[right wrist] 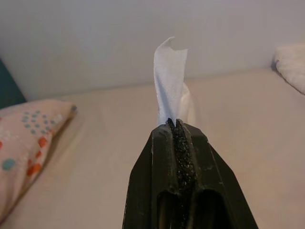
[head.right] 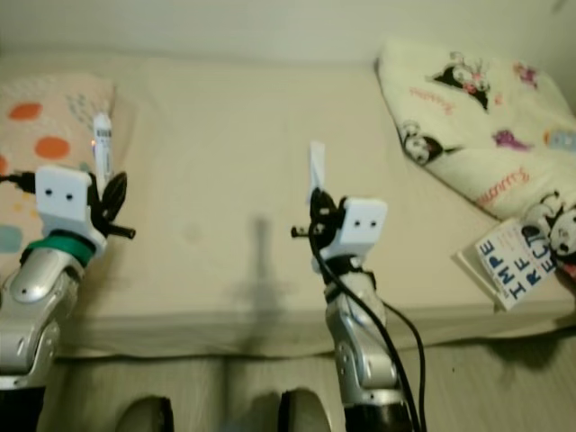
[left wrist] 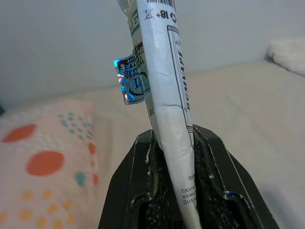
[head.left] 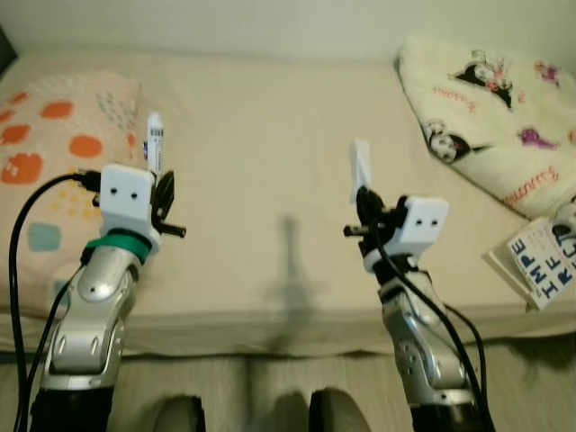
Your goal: Clean up the room
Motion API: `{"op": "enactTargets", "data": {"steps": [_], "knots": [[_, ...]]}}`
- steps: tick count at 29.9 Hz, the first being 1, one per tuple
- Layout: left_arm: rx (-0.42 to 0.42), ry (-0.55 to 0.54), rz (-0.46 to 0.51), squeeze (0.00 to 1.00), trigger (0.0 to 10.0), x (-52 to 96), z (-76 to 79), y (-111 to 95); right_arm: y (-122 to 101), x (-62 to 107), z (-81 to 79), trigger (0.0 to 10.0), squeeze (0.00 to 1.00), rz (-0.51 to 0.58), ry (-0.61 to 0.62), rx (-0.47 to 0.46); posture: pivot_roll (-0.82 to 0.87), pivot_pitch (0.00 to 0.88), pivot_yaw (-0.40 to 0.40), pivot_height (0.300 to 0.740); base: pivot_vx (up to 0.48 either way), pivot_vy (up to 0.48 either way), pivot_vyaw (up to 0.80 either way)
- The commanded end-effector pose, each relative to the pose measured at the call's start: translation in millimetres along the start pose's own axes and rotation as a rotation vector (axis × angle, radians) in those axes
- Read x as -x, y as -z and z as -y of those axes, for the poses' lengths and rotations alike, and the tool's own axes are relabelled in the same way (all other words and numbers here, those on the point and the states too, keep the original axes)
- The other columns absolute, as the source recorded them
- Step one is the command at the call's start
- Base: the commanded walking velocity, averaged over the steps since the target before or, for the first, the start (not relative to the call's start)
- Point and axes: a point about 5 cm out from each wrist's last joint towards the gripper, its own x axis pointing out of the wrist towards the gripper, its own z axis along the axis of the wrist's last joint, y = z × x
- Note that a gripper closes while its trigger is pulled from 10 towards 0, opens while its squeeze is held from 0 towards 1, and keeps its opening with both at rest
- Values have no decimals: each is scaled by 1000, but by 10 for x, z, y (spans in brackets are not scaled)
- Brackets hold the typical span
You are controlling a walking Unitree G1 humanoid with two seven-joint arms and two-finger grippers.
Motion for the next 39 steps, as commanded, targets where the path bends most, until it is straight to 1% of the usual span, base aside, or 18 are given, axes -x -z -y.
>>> {"op": "enactTargets", "data": {"steps": [1, 12, 23, 27, 39], "knots": [[2, -11, -34, 0, 10000, 9, -11, 57, 48, 24, 27, 10000, 0, -14, 15, 6, 76, 60, 2, 701, 0, 0, 0], [-1, -12, -36, 0, 10000, 0, -17, 66, 60, 25, 24, 10000, 0, -14, 17, 5, 78, 60, 6, 740, 0, 0, 0], [3, -15, -35, 0, 10000, -2, 1, 72, 84, 19, 8, 10000, 0, -18, 16, -3, 77, 59, 5, 740, 0, 0, 0], [-14, -22, -28, 0, 10000, 5, 16, 74, 100, 13, -7, 10000, 0, -22, 8, -3, 82, 58, 2, 740, 0, 0, 0], [-31, -46, -30, 0, 10000, 31, 20, 101, 132, -5, -39, 10000, 0, -32, -8, -6, 94, 60, -5, 740, 0, 327, 0]]}}
